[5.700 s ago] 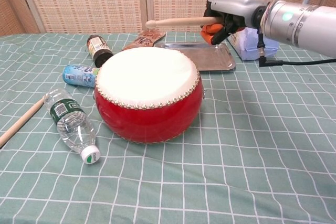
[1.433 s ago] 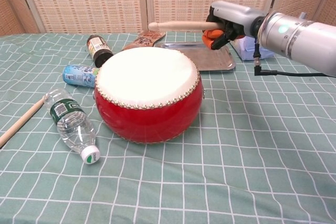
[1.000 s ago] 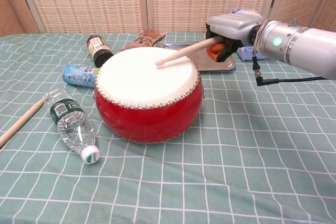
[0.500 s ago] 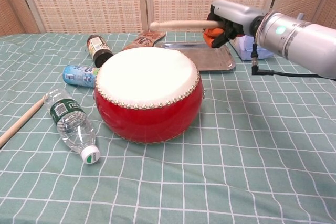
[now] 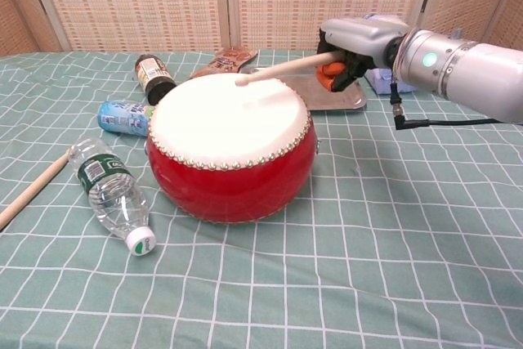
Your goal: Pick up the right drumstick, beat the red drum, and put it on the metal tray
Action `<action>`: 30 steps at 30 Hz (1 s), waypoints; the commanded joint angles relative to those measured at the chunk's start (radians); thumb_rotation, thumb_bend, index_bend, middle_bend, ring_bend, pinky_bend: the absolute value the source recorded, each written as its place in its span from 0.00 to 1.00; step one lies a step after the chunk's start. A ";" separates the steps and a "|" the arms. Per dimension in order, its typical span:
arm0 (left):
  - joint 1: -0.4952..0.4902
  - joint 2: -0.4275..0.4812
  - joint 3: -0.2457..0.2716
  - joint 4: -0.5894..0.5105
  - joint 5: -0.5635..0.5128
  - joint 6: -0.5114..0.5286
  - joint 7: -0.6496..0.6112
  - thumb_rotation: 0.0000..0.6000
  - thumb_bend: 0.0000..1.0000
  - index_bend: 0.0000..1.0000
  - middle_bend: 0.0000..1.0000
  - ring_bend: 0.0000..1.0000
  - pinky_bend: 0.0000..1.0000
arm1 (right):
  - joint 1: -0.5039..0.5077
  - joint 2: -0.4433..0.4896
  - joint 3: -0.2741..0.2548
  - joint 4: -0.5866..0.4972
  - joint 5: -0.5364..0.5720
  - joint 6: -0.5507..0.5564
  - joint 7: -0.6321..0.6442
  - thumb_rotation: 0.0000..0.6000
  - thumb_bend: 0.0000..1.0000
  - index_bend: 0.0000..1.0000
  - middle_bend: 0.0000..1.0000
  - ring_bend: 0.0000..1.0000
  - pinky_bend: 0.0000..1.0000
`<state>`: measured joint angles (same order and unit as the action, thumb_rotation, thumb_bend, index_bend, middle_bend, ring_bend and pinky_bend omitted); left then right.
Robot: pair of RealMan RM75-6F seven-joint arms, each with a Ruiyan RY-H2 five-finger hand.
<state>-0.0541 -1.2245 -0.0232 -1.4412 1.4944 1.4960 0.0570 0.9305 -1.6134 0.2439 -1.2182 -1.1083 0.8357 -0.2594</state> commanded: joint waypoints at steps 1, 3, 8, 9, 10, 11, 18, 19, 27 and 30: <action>0.000 0.000 0.000 0.001 0.000 0.000 -0.002 1.00 0.28 0.00 0.00 0.00 0.03 | 0.025 0.004 -0.024 0.003 0.082 -0.040 -0.174 1.00 1.00 1.00 1.00 1.00 1.00; 0.000 -0.001 -0.001 0.002 0.000 0.001 -0.004 1.00 0.28 0.00 0.00 0.00 0.03 | 0.009 -0.003 0.008 -0.019 0.092 -0.016 -0.103 1.00 1.00 1.00 1.00 1.00 1.00; 0.001 -0.002 0.000 0.005 0.002 0.003 -0.007 1.00 0.28 0.00 0.00 0.00 0.03 | -0.051 -0.033 0.133 -0.036 0.064 0.067 0.247 1.00 1.00 1.00 1.00 1.00 1.00; 0.002 -0.002 0.000 0.006 0.002 0.004 -0.008 1.00 0.28 0.00 0.00 0.00 0.03 | -0.059 -0.038 0.154 -0.023 0.064 0.074 0.305 1.00 1.00 1.00 1.00 1.00 1.00; 0.003 -0.002 0.001 0.007 0.002 0.005 -0.009 1.00 0.28 0.00 0.00 0.00 0.03 | -0.061 -0.040 0.168 -0.012 0.071 0.072 0.337 1.00 1.00 1.00 1.00 1.00 1.00; 0.003 -0.001 0.001 0.007 0.002 0.005 -0.010 1.00 0.28 0.00 0.00 0.00 0.03 | -0.061 -0.039 0.177 -0.001 0.083 0.059 0.357 1.00 1.00 1.00 1.00 1.00 1.00; 0.007 0.002 0.004 0.003 0.008 0.014 -0.007 1.00 0.28 0.00 0.00 0.00 0.03 | 0.004 -0.024 0.171 0.124 0.205 -0.142 0.307 1.00 1.00 1.00 1.00 1.00 1.00; 0.008 0.003 0.004 0.002 0.007 0.015 -0.006 1.00 0.28 0.00 0.00 0.00 0.03 | 0.017 -0.023 0.171 0.143 0.225 -0.176 0.300 1.00 1.00 1.00 1.00 1.00 0.99; 0.018 0.008 0.005 -0.003 0.001 0.022 -0.004 1.00 0.28 0.00 0.00 0.00 0.03 | 0.148 -0.116 0.120 0.444 0.308 -0.346 0.188 1.00 1.00 1.00 1.00 0.96 0.93; 0.021 0.008 0.006 -0.003 -0.003 0.022 -0.002 1.00 0.28 0.00 0.00 0.00 0.03 | 0.186 -0.172 0.115 0.557 0.319 -0.394 0.178 1.00 0.96 1.00 1.00 0.94 0.91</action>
<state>-0.0337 -1.2168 -0.0177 -1.4444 1.4922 1.5184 0.0544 1.0584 -1.7215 0.3751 -0.7707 -0.8222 0.5117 -0.0418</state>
